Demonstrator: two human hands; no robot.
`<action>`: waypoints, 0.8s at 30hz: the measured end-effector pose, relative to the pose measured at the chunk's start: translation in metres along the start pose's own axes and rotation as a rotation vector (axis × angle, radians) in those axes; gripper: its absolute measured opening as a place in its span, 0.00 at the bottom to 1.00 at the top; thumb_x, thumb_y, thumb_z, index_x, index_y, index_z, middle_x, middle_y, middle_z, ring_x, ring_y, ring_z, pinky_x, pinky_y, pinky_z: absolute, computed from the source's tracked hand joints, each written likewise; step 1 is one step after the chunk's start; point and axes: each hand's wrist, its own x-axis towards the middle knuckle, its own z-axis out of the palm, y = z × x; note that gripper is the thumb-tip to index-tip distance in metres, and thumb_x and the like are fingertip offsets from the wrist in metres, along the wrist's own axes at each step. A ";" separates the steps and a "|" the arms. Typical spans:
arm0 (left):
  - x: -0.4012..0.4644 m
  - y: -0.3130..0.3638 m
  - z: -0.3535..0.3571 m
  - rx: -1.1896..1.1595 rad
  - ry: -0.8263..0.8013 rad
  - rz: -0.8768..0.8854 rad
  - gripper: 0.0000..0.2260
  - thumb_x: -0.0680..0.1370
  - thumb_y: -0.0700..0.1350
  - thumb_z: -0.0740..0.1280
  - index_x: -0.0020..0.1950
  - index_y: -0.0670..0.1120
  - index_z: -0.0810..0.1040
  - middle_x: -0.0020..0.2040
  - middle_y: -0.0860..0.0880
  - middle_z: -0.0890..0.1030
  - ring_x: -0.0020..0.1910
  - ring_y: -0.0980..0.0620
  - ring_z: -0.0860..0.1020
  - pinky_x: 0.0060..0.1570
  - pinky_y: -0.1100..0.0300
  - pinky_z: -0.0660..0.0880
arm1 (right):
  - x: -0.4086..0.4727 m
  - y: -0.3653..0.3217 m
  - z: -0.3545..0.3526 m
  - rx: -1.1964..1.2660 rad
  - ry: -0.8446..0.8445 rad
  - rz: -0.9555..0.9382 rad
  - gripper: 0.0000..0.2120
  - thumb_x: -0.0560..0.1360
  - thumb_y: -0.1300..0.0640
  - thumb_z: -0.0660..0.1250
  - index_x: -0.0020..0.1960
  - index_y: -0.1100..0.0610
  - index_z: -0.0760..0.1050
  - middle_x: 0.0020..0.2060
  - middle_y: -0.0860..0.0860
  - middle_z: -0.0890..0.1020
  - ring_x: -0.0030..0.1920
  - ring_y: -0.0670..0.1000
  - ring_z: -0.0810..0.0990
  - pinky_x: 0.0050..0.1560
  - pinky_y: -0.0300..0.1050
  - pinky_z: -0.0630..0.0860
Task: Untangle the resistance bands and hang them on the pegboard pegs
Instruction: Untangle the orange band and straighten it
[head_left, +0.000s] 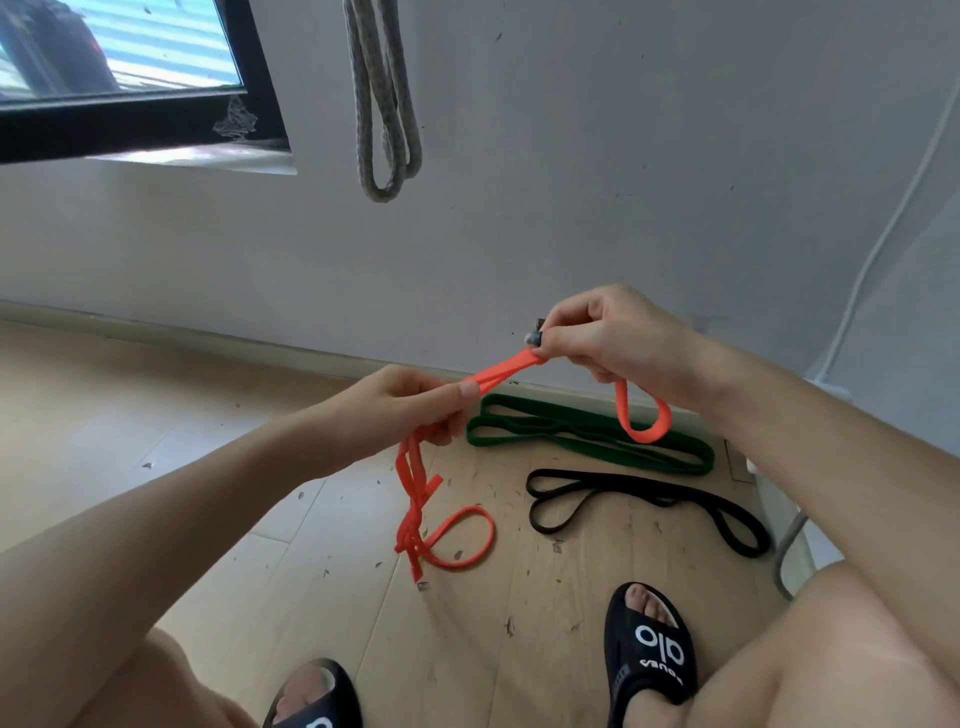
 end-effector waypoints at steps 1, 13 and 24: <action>0.000 -0.001 -0.001 0.017 0.002 -0.009 0.30 0.74 0.66 0.62 0.48 0.38 0.83 0.42 0.49 0.83 0.40 0.56 0.80 0.46 0.67 0.78 | 0.000 0.000 -0.001 -0.007 0.002 -0.002 0.10 0.78 0.54 0.72 0.41 0.58 0.85 0.27 0.49 0.68 0.27 0.47 0.61 0.28 0.41 0.59; 0.001 0.001 -0.002 -0.473 0.208 0.034 0.08 0.82 0.48 0.65 0.47 0.43 0.74 0.42 0.46 0.80 0.41 0.51 0.75 0.47 0.54 0.68 | 0.000 0.002 -0.002 0.004 -0.018 0.059 0.14 0.81 0.53 0.68 0.39 0.58 0.79 0.25 0.46 0.67 0.26 0.47 0.59 0.29 0.43 0.56; -0.001 0.000 0.003 -0.149 0.143 0.026 0.09 0.84 0.48 0.63 0.55 0.43 0.77 0.43 0.51 0.84 0.42 0.58 0.80 0.48 0.61 0.76 | -0.007 0.008 -0.001 0.021 -0.052 0.039 0.18 0.84 0.51 0.63 0.40 0.60 0.78 0.27 0.50 0.72 0.26 0.48 0.66 0.27 0.40 0.63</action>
